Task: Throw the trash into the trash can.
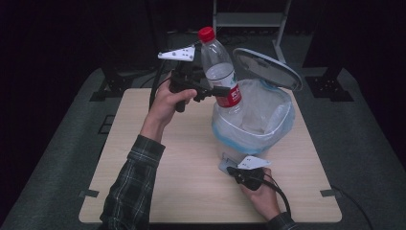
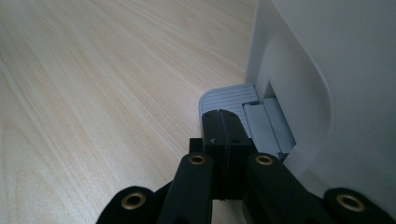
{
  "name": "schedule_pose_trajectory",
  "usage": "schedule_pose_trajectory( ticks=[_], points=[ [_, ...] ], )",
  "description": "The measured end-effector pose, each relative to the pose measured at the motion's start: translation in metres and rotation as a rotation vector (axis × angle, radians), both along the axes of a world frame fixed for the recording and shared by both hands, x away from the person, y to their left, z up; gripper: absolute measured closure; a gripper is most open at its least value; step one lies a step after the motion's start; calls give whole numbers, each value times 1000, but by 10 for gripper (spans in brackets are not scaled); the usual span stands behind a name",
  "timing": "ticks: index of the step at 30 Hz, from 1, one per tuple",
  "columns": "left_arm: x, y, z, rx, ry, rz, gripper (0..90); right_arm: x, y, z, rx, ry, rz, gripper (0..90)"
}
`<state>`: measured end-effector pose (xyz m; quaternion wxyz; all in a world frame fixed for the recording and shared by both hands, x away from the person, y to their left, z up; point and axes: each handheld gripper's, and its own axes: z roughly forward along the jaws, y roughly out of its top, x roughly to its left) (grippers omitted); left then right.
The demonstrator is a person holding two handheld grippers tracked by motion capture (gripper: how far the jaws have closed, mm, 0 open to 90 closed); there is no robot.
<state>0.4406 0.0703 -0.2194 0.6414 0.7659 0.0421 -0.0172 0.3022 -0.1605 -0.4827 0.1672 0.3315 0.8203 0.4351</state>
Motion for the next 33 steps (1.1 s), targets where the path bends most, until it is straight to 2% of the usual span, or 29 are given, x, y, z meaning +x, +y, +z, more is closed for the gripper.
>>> schedule_pose_trajectory(
  ticks=[12,21,23,29,32,33],
  points=[
    [2,-13,-7,14,5,-6,297,0,0,0,2,5,-1,900],
    [6,-14,-12,6,13,23,282,0,0,0,1,3,0,900],
    [6,-13,-11,-7,20,26,249,0,0,0,2,3,0,900],
    [7,-13,-10,-7,10,27,191,0,0,0,2,4,-1,900],
    [6,-11,-9,-28,19,18,170,-1,0,0,6,10,-3,900],
    [5,-11,-8,-21,9,26,170,-1,0,0,6,10,-3,900]
  ],
)
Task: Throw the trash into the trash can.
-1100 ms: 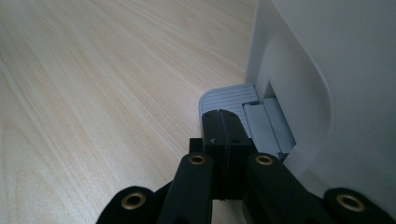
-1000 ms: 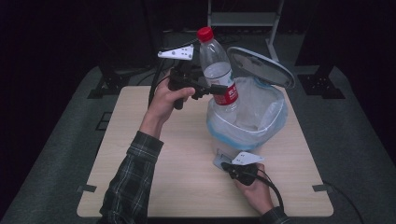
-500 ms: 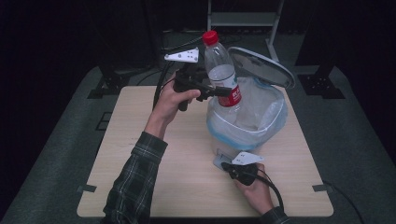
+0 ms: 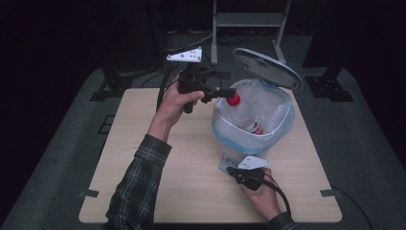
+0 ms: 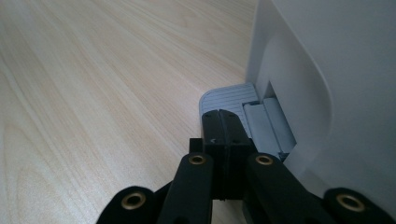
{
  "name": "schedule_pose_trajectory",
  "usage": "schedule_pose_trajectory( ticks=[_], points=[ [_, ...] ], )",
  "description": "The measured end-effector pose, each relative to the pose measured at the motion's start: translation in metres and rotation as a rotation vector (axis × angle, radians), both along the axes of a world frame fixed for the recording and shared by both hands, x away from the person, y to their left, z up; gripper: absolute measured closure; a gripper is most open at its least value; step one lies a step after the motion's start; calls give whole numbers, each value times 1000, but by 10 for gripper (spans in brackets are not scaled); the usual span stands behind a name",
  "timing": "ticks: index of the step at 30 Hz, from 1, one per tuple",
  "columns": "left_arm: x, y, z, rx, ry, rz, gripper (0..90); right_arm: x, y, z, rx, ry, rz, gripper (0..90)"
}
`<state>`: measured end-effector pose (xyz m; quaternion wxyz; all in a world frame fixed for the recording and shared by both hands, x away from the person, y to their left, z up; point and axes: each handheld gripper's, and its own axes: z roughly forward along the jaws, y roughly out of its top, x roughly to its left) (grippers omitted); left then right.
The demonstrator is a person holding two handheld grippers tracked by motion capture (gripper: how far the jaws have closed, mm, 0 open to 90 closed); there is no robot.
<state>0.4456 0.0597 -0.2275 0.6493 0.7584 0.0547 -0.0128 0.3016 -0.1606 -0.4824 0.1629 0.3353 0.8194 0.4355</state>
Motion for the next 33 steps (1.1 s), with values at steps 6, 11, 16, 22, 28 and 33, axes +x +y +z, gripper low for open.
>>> schedule_pose_trajectory(
  ticks=[6,11,16,22,28,33],
  points=[
    [-4,8,3,0,-7,14,145,0,0,0,0,-1,1,900],
    [-8,21,4,-4,-4,27,128,0,0,0,0,-3,1,900],
    [-13,38,0,4,-2,57,106,0,0,0,-1,-4,1,900],
    [-23,55,-5,30,-16,101,79,0,0,0,0,-1,0,900],
    [-34,73,-10,51,-26,143,65,0,0,0,1,0,0,900],
    [-44,83,-17,82,-38,172,65,0,0,0,0,-1,0,899]
  ],
)
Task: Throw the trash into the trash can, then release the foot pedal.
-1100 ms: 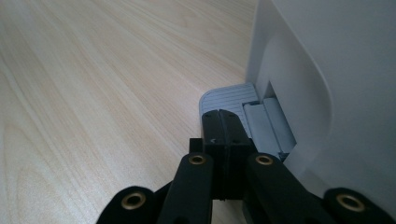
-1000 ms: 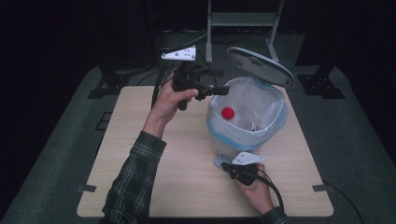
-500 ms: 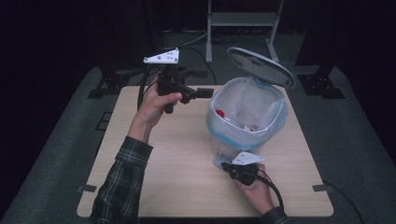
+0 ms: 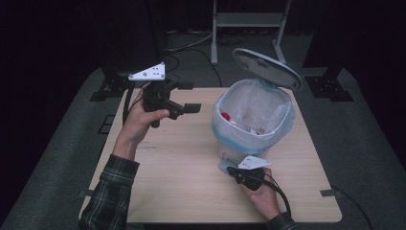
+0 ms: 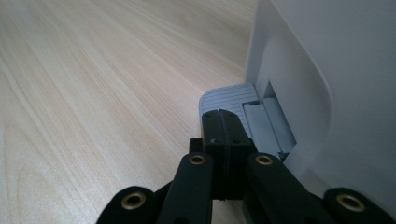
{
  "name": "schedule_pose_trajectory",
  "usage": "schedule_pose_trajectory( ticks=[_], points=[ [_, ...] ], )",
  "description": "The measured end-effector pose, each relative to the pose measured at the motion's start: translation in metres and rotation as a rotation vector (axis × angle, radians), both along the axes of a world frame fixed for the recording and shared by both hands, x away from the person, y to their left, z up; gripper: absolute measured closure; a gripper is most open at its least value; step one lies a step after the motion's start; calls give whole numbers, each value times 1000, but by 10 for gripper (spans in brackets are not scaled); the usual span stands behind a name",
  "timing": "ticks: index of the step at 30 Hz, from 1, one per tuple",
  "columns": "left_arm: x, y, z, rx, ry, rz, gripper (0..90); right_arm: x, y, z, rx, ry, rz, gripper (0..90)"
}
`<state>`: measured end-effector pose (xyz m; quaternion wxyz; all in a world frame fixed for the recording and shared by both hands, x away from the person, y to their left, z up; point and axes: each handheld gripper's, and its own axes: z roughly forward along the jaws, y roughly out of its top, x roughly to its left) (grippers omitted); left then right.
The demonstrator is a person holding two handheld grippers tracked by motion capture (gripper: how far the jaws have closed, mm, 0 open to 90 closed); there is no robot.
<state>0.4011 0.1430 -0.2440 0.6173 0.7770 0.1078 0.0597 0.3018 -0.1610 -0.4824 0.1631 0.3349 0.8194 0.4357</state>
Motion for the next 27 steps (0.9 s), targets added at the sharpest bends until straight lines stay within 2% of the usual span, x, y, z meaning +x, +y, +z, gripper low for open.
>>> schedule_pose_trajectory(
  ticks=[5,19,27],
  points=[
    [-10,10,-10,12,2,15,65,0,0,0,5,2,-4,900],
    [-28,38,-52,52,31,75,65,-2,-2,6,19,16,-4,894],
    [-38,52,-76,73,56,108,65,-8,-6,18,47,-14,12,841]
  ],
)
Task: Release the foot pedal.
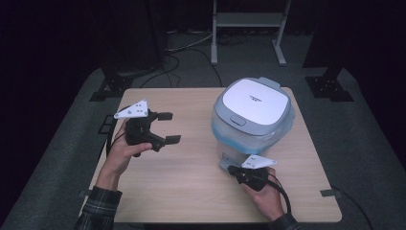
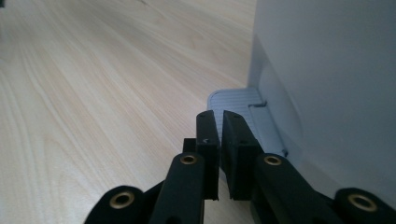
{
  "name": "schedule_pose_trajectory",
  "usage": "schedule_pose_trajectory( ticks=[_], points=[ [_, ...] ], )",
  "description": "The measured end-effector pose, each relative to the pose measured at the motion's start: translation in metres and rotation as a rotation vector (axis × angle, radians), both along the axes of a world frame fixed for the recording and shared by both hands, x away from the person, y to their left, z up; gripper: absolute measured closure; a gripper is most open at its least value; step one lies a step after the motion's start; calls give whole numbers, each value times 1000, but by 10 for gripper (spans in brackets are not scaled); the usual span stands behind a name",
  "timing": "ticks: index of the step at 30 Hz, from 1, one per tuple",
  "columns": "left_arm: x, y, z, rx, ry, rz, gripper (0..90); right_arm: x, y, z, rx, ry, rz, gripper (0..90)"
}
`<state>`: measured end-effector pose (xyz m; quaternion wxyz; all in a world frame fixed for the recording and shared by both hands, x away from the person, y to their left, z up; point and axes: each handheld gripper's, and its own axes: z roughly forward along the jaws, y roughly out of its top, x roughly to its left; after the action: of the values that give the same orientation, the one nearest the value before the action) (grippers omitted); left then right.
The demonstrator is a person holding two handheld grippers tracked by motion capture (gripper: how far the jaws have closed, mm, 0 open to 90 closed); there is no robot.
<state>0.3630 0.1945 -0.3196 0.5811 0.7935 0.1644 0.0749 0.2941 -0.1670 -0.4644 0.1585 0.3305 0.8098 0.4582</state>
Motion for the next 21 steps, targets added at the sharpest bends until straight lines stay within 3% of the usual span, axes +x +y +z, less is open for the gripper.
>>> schedule_pose_trajectory(
  ticks=[10,18,21],
  points=[
    [-15,14,-31,53,22,59,64,-10,-11,3,27,9,5,679],
    [-30,22,-58,81,46,98,64,-23,-26,1,14,19,22,594],
    [-34,25,-68,110,53,117,27,-28,-33,0,4,29,16,572]
  ],
)
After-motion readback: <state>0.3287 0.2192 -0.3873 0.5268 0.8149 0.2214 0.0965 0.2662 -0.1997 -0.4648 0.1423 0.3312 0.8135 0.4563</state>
